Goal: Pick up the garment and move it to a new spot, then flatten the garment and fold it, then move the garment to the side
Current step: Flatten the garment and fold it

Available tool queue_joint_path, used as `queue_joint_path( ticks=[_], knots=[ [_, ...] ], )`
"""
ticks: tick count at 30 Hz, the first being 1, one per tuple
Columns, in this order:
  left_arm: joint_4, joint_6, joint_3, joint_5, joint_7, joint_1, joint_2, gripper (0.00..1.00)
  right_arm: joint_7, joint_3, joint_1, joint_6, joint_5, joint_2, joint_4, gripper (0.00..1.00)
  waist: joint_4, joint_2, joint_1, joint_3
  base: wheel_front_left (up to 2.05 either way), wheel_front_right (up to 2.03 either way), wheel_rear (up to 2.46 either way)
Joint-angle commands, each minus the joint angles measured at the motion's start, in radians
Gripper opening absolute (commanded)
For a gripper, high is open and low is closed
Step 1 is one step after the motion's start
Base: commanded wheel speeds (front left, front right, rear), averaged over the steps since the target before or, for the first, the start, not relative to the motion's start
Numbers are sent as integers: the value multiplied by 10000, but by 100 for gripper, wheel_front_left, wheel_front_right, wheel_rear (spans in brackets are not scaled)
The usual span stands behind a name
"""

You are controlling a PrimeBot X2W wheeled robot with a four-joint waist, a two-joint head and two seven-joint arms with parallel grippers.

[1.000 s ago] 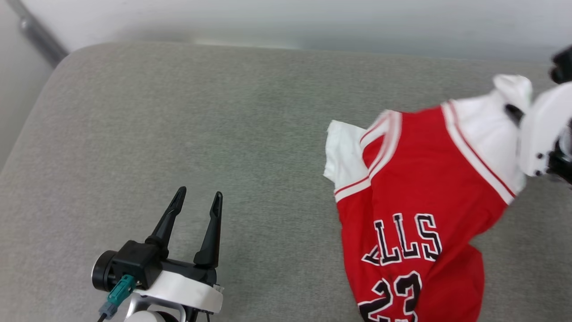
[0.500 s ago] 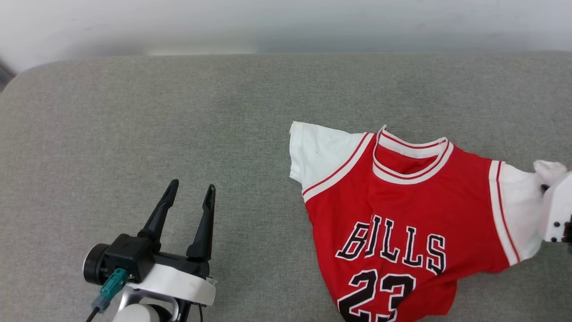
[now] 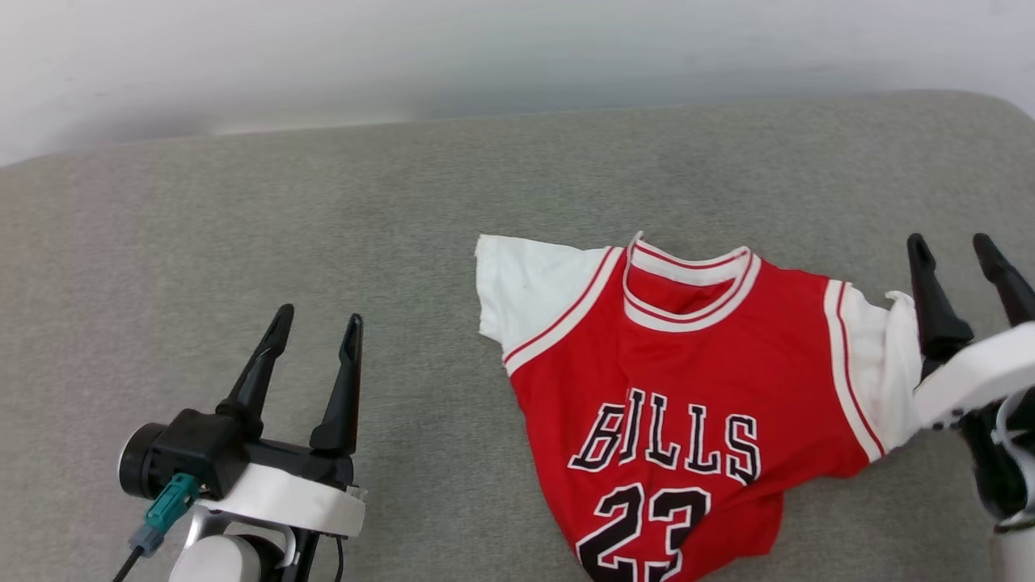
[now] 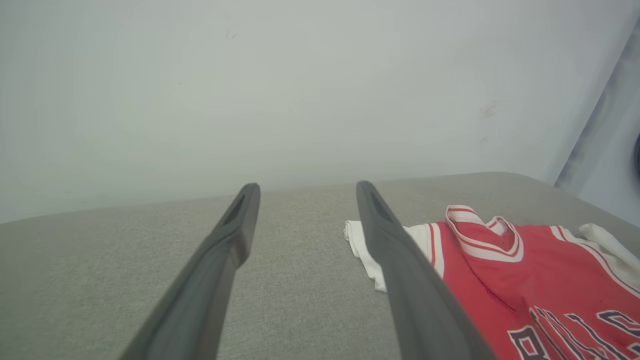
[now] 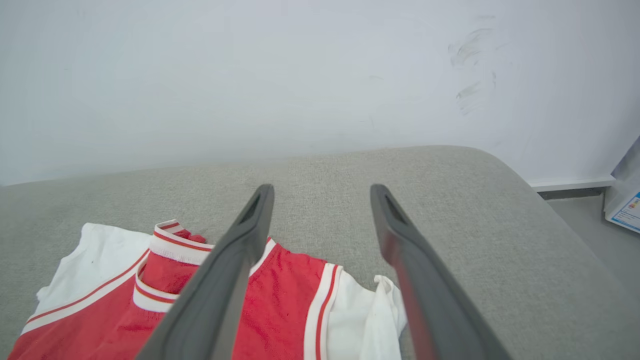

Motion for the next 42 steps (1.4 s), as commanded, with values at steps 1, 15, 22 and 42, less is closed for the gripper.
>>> queue_joint_path(
  ticks=[1,15,22,42],
  knots=[
    [-51,-11,-103,-138,-27,-167,134,100,-515,-6,386,-5,-1,238,-360,100,-224,-1,0,40,0,0,0],
    [-86,1,-3237,-3208,3553,-3978,3870,100,-2841,-202,972,-3,-28,1602,-1742,100,-1822,-1,0,1119,0,0,0],
    [1157,-1,-4795,-5206,7320,-6872,5236,100,-3299,-50,780,-5,19,1781,-1576,100,-2567,-1,0,1882,0,0,0],
    [3565,-2,-7731,-6294,10289,-8908,5882,0,-4081,485,538,-3,378,1867,-652,100,-3300,-1,0,2870,0,0,0]
  ],
)
